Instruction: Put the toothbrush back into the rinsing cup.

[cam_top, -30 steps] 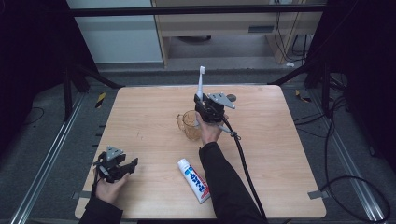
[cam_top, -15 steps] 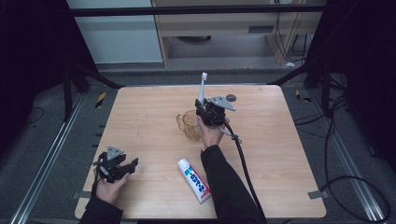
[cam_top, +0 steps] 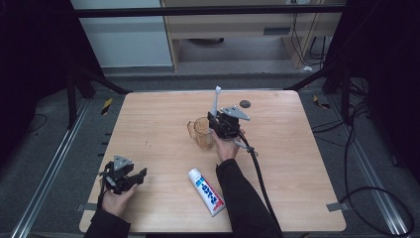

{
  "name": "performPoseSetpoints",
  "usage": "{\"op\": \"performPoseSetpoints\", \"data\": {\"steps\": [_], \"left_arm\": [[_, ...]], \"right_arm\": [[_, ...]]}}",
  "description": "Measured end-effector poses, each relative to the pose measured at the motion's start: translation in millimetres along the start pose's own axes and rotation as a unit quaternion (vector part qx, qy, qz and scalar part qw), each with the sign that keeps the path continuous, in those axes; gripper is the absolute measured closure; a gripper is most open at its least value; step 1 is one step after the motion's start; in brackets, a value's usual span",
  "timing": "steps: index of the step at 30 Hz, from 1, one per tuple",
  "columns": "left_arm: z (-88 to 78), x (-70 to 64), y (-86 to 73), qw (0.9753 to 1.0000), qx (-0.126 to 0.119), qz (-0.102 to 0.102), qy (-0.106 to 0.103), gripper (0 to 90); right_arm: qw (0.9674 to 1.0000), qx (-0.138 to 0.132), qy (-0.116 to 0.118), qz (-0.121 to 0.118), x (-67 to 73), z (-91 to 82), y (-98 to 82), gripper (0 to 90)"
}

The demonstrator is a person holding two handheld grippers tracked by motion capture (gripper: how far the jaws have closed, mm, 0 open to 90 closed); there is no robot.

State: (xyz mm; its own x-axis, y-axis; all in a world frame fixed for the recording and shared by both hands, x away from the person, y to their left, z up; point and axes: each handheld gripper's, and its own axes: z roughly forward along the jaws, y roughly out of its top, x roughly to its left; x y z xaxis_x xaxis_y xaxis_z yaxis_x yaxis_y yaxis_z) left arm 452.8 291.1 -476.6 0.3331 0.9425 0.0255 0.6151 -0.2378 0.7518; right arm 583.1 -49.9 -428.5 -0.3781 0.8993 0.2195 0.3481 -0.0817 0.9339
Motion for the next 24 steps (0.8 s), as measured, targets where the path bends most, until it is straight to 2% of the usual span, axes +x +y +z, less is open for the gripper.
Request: {"op": "performPoseSetpoints", "data": {"steps": [6,18,24], "left_arm": [[0.1,-0.4,0.1,1.0,0.0,0.001,0.0,43.3],[0.0,-1.0,0.2,1.0,0.0,0.001,0.0,43.2],[0.1,-1.0,0.2,1.0,0.0,0.002,-0.001,43.2]], "right_arm": [[0.9998,0.01,0.002,-0.019,2.5,-3.0,-0.8,66.7],[0.9991,0.034,0.003,-0.026,1.8,-2.7,-5.3,66.6],[0.9989,0.036,0.005,-0.028,1.4,-2.3,-7.8,66.4]]}}
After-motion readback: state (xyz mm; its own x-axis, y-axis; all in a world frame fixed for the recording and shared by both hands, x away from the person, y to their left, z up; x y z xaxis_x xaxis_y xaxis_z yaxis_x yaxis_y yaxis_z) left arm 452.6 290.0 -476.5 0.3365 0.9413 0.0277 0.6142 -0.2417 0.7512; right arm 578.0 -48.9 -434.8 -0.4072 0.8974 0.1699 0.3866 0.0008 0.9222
